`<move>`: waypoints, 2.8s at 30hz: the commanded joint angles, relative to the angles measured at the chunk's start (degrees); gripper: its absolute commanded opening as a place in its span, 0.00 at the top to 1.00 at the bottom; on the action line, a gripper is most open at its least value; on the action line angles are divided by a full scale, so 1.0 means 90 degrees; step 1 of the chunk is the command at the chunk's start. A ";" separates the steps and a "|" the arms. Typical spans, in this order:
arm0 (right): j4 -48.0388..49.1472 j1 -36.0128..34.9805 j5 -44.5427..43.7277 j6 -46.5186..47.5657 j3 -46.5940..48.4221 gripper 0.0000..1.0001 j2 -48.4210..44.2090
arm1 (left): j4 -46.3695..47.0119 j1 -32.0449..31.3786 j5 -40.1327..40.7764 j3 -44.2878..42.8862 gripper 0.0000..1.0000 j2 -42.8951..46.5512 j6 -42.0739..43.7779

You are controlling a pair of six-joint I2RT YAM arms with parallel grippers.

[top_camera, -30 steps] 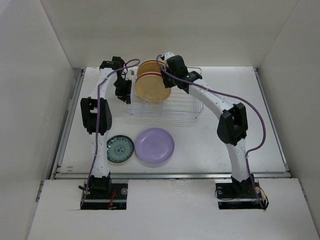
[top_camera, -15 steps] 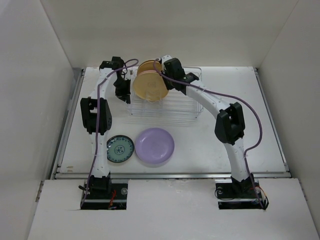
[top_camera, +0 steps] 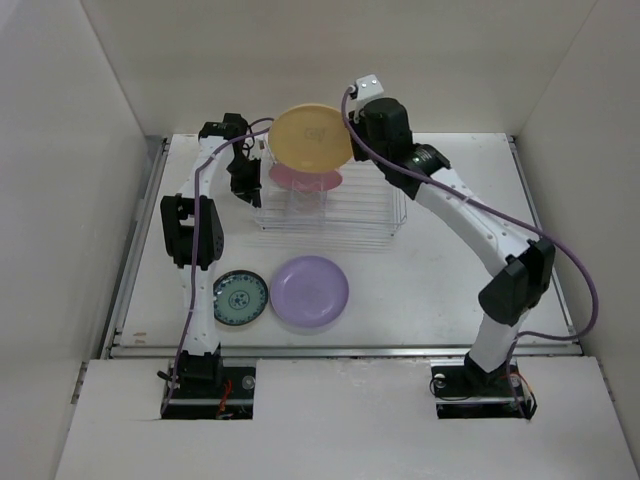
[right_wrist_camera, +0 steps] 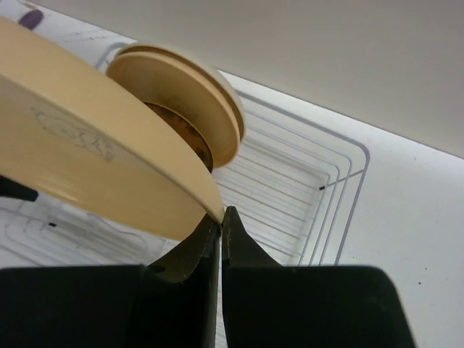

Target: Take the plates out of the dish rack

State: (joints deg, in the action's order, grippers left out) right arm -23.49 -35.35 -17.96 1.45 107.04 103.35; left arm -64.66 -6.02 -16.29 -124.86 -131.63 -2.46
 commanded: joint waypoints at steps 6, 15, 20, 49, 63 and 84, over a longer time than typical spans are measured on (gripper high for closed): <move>-0.1705 -0.0095 0.3377 -0.0367 -0.0847 1.00 -0.0897 | 0.0329 0.0122 -0.0094 0.0055 1.00 0.0202 -0.0566; -0.1991 -0.0710 0.4173 -0.0874 -0.2811 1.00 -0.0458 | 0.0329 0.0122 -0.0036 0.0055 1.00 0.0329 -0.0567; -0.2087 -0.0710 0.4173 -0.1001 -0.2792 1.00 0.0194 | 0.0329 0.0122 0.0033 0.0171 1.00 0.0329 -0.0509; -0.0322 -0.0593 -0.0416 0.0669 0.1221 0.26 0.2129 | 0.0213 0.0122 0.0141 0.0113 1.00 0.0270 -0.0449; 0.1369 -0.0593 -0.1550 0.1000 0.1086 1.00 0.1809 | 0.0212 0.0122 -0.0074 0.0113 1.00 0.0095 -0.0518; -0.2419 -0.0593 0.4307 -0.0122 -0.1412 1.00 -0.0584 | 0.0281 0.0122 -0.0260 0.0309 1.00 0.0222 -0.0957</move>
State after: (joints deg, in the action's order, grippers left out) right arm -34.65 -40.21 1.54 4.49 101.62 98.43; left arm -63.61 -5.78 -15.84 -123.72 -131.15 -4.58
